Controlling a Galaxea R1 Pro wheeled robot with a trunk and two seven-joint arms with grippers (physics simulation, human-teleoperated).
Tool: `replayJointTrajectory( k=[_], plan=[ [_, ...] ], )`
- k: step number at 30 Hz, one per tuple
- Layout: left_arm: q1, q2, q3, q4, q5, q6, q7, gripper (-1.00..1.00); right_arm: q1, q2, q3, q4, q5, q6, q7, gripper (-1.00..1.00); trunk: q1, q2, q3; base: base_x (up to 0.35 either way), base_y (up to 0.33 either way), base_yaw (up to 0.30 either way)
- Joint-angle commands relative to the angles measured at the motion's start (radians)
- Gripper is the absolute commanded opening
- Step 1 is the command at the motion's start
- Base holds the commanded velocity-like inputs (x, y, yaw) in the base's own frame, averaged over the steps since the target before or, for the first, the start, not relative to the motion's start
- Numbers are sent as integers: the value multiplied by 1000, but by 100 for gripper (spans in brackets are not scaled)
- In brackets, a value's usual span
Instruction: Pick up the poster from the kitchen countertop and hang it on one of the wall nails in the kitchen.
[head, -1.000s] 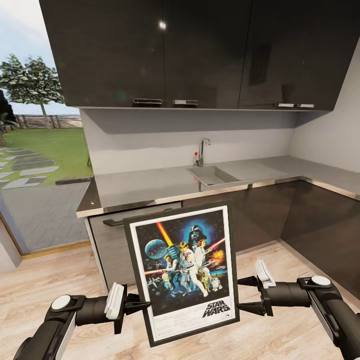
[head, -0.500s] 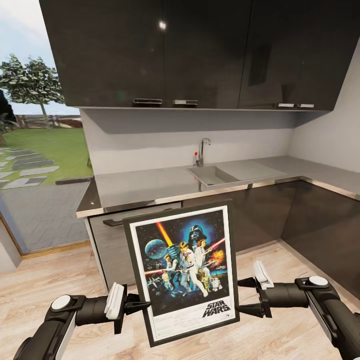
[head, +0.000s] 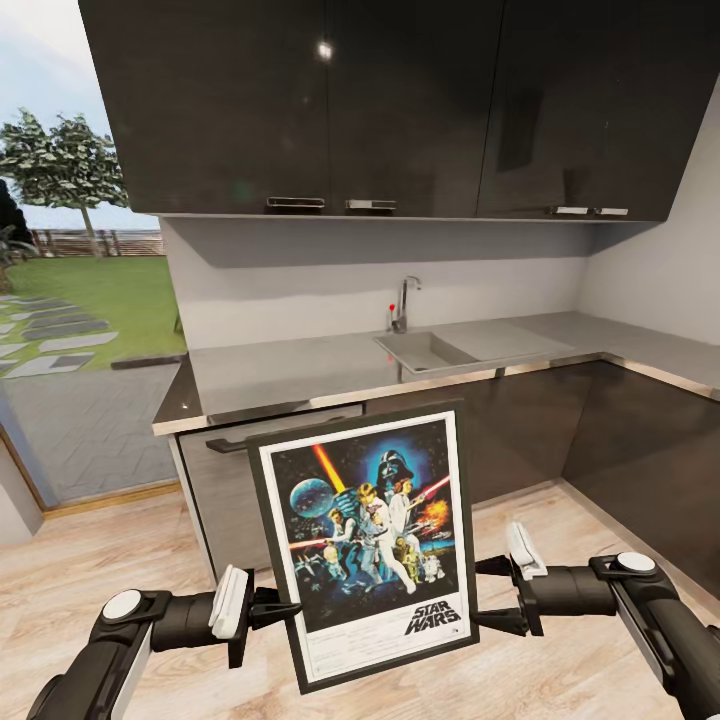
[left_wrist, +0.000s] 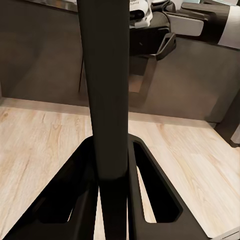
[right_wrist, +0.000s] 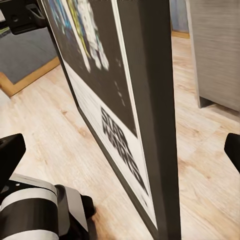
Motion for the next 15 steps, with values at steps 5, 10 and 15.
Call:
replayJointTrajectory(
  k=[5, 10, 15],
  plan=[
    [0, 0, 2, -2, -1, 4, -1, -100, -1, 0, 0, 0, 0, 11, 4, 100, 0, -1, -1, 0, 0, 0],
    [-1, 0, 1, -2, -1, 4, -1, -100, -1, 0, 0, 0, 0, 11, 4, 100, 0, -1, -1, 0, 0, 0],
    [-1, 0, 1, -2, -1, 4, -1, -100, -1, 1, 0, 0, 0, 11, 3, 100, 0, -1, -1, 0, 0, 0]
  ],
)
